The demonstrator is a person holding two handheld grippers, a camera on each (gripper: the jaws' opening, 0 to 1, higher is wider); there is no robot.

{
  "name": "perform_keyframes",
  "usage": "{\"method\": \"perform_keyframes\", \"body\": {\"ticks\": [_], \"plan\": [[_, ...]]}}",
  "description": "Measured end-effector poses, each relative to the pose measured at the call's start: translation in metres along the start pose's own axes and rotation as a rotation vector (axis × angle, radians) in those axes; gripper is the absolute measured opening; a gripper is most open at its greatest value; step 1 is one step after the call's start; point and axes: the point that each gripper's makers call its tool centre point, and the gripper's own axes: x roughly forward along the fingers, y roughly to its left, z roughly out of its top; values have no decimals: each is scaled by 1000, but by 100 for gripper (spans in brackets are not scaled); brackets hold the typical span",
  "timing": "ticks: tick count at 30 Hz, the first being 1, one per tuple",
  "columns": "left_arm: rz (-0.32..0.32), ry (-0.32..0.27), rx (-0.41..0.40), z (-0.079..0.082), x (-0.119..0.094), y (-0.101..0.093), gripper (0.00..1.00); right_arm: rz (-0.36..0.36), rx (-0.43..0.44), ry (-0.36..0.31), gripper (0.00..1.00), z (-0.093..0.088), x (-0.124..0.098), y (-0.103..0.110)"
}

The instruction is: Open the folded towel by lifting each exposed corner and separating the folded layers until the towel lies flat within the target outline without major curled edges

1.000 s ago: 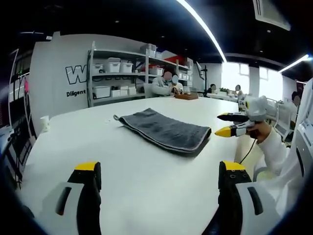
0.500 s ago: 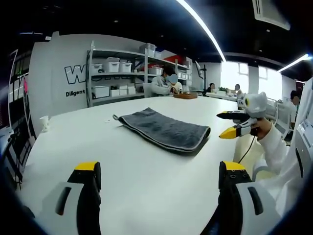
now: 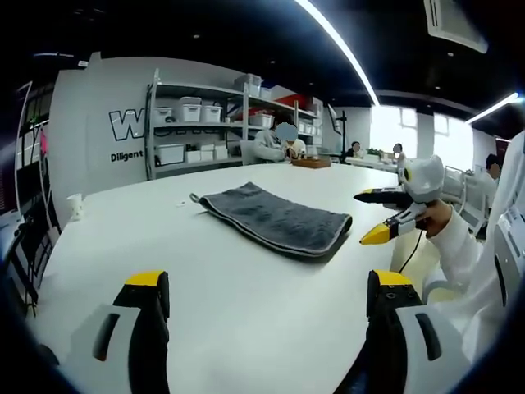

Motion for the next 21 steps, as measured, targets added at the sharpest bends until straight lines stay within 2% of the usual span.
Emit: {"method": "perform_keyframes", "body": {"ticks": [7,13,18,21], "plan": [[5,-8,-8,1,-2,3,100,35,-40,-1,95,11,13,20],[-2,-10,-14,0,-2,3,100,-2,-128,9,89,15,27,28],[1,-16,-17,2,-4,4,100,8,-200,29,85,13,40,43],[0,-21,-18,3,-5,4,100,26,-215,34,83,11,48,55]]}}
